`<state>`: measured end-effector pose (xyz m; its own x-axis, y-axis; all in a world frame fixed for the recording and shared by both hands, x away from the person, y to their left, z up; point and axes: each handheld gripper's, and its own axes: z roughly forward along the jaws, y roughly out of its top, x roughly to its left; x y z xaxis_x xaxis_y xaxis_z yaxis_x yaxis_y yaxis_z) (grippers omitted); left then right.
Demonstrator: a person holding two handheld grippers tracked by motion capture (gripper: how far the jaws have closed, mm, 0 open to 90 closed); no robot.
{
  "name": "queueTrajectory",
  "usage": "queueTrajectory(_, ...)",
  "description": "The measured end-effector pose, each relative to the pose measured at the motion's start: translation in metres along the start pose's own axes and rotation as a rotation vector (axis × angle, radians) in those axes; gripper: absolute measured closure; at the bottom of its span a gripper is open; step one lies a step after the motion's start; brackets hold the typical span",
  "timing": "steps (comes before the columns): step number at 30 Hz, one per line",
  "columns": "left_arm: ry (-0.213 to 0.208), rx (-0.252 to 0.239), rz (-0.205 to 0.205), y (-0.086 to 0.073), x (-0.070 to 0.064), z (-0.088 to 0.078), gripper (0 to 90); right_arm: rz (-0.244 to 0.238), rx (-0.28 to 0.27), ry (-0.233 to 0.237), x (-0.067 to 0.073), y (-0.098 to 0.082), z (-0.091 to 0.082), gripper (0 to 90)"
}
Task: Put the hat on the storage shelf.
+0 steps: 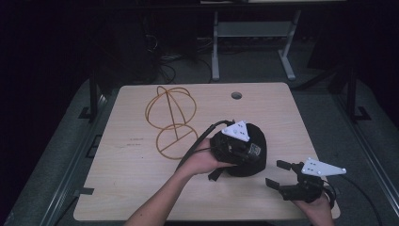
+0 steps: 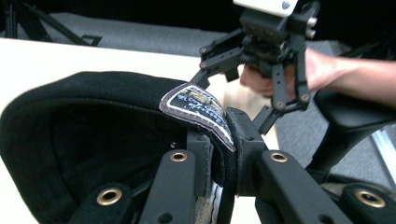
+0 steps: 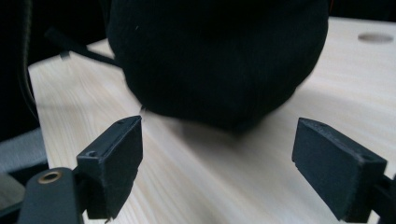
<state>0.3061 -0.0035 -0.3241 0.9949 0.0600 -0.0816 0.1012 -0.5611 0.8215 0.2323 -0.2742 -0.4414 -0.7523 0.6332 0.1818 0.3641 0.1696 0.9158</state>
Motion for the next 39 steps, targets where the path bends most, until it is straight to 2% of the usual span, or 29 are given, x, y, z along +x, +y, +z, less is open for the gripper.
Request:
queueTrajectory(2,-0.007,-0.009,0.001,0.004,-0.001,-0.003,80.5,0.008,-0.037,0.012,0.001,0.004,-0.001,16.0)
queueTrajectory(3,-0.007,-0.009,0.001,0.004,-0.001,-0.003,80.4,0.008,-0.037,0.012,0.001,0.004,-0.001,16.0)
queueTrajectory(4,-0.021,-0.019,0.003,0.008,-0.001,-0.003,80.5,0.000,-0.062,0.019,0.003,0.008,-0.001,18.4)
queueTrajectory(7,-0.035,-0.028,0.010,0.012,-0.003,-0.003,80.5,-0.008,-0.089,0.028,0.005,0.011,-0.002,19.9)
queueTrajectory(8,-0.046,-0.032,0.011,0.014,-0.004,-0.002,80.5,-0.025,-0.099,0.018,0.007,0.013,-0.002,21.9)
queueTrajectory(10,-0.071,-0.040,0.022,0.018,-0.009,0.000,80.5,-0.028,-0.108,0.015,0.007,0.013,-0.002,22.9)
queueTrajectory(12,-0.078,-0.041,0.026,0.020,-0.011,0.002,80.5,-0.031,-0.110,0.013,0.007,0.014,-0.002,24.1)
queueTrajectory(13,-0.090,-0.040,0.030,0.021,-0.013,0.002,80.5,-0.036,-0.115,0.007,0.007,0.014,-0.003,26.1)
queueTrajectory(14,-0.105,-0.041,0.039,0.024,-0.018,0.004,80.6,-0.046,-0.126,0.011,0.007,0.014,-0.005,31.7)
queueTrajectory(15,-0.105,-0.041,0.039,0.024,-0.018,0.004,80.6,-0.053,-0.132,0.011,0.008,0.014,-0.007,35.1)
queueTrajectory(16,-0.116,-0.035,0.048,0.026,-0.020,0.005,80.6,-0.053,-0.132,0.011,0.008,0.014,-0.007,35.1)
queueTrajectory(17,-0.131,-0.023,0.064,0.029,-0.024,0.007,80.6,-0.073,-0.135,0.008,0.009,0.015,-0.009,42.9)
queueTrajectory(20,-0.151,-0.019,0.082,0.032,-0.028,0.009,80.6,-0.087,-0.140,0.007,0.010,0.015,-0.011,53.8)
queueTrajectory(22,-0.151,-0.021,0.080,0.032,-0.029,0.008,80.6,-0.094,-0.151,0.014,0.011,0.015,-0.013,63.8)
queueTrajectory(23,-0.151,-0.021,0.080,0.032,-0.029,0.008,80.6,-0.094,-0.151,0.014,0.011,0.015,-0.013,63.8)
queueTrajectory(24,-0.154,-0.023,0.080,0.032,-0.028,0.008,80.6,-0.101,-0.157,0.018,0.011,0.015,-0.015,72.2)
queueTrajectory(26,-0.146,-0.021,0.074,0.031,-0.028,0.007,80.6,-0.107,-0.161,0.014,0.012,0.015,-0.018,81.8)
queueTrajectory(31,-0.147,-0.033,0.063,0.030,-0.025,0.006,80.6,-0.115,-0.163,0.011,0.013,0.017,-0.022,87.1)
queueTrajectory(35,-0.126,-0.039,0.045,0.025,-0.020,0.005,80.0,-0.101,-0.156,0.015,0.011,0.019,-0.024,87.6)
queueTrajectory(36,-0.107,-0.041,0.034,0.023,-0.017,0.003,79.3,-0.092,-0.155,0.017,0.011,0.019,-0.024,87.6)
queueTrajectory(37,-0.107,-0.041,0.034,0.023,-0.017,0.003,78.4,-0.088,-0.153,0.018,0.011,0.020,-0.025,87.6)
queueTrajectory(38,-0.082,-0.033,0.026,0.022,-0.015,0.001,77.3,-0.088,-0.145,0.015,0.011,0.021,-0.025,87.7)
queueTrajectory(39,-0.082,-0.033,0.026,0.022,-0.015,0.001,76.4,-0.088,-0.145,0.015,0.011,0.021,-0.025,87.7)
